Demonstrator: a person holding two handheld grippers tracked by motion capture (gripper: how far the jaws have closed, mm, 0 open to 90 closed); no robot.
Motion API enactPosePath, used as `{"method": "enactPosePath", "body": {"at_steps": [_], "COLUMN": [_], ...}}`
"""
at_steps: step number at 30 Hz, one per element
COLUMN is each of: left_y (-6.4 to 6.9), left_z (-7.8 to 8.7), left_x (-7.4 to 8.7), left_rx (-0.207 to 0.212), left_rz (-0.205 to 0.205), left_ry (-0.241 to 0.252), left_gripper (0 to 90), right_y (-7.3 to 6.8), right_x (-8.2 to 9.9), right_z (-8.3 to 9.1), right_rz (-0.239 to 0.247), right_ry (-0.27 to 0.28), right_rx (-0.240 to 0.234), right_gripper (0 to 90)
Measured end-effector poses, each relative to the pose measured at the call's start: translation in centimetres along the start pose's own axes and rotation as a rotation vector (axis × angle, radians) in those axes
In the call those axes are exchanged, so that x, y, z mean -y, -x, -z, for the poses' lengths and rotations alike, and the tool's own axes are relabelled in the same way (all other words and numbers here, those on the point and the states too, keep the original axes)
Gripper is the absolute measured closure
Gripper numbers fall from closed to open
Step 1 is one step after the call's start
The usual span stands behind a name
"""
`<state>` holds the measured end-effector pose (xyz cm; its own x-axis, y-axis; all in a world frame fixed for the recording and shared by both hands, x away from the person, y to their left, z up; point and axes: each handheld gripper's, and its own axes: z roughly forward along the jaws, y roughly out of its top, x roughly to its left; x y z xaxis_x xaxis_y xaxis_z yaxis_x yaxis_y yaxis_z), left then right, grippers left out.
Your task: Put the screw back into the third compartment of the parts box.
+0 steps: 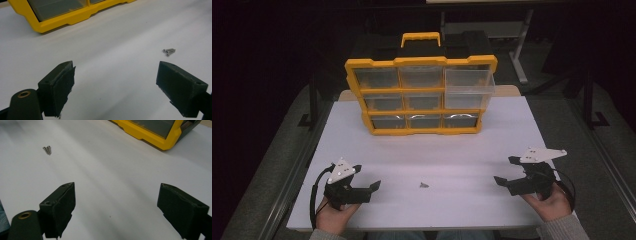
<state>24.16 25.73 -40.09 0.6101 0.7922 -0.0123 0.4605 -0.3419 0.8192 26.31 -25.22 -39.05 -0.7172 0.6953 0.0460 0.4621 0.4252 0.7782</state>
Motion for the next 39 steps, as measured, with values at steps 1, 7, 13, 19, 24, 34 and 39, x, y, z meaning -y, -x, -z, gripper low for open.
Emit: {"method": "enactPosePath", "body": {"at_steps": [1,7,13,19,24,34,39], "left_y": [0.0,0.0,0.0,0.1,0.1,0.1,-0.1], "left_z": [0.0,0.2,0.4,0.3,0.1,0.0,0.0], "left_x": [0.0,0.2,0.2,0.2,0.1,0.1,0.2], "left_rx": [0.0,-0.007,-0.009,-0.003,0.0,0.007,0.011], "left_rz": [0.0,-0.008,-0.007,-0.01,-0.02,-0.019,-0.028], "left_ry": [0.0,0.002,-0.001,0.003,-0.01,-0.019,-0.032], "left_gripper": [14.2,14.2,14.2,14.2,14.2,14.2,14.2], "right_y": [0.0,-0.3,-0.7,-0.8,-0.9,-2.2,-3.0], "right_x": [0.0,0.0,-0.3,-0.4,-0.6,-3.1,-4.8], "right_z": [0.0,-0.3,-0.2,-0.5,-0.8,-2.7,-4.6], "right_rz": [-0.001,0.009,0.023,0.026,0.023,0.065,0.089], "right_ry": [-0.002,-0.017,-0.014,-0.023,-0.032,-0.087,-0.112], "right_rx": [-0.003,-0.001,-0.01,-0.02,-0.033,-0.102,-0.159], "right_gripper": [13.9,14.0,14.0,14.1,14.4,16.5,19.1]}}
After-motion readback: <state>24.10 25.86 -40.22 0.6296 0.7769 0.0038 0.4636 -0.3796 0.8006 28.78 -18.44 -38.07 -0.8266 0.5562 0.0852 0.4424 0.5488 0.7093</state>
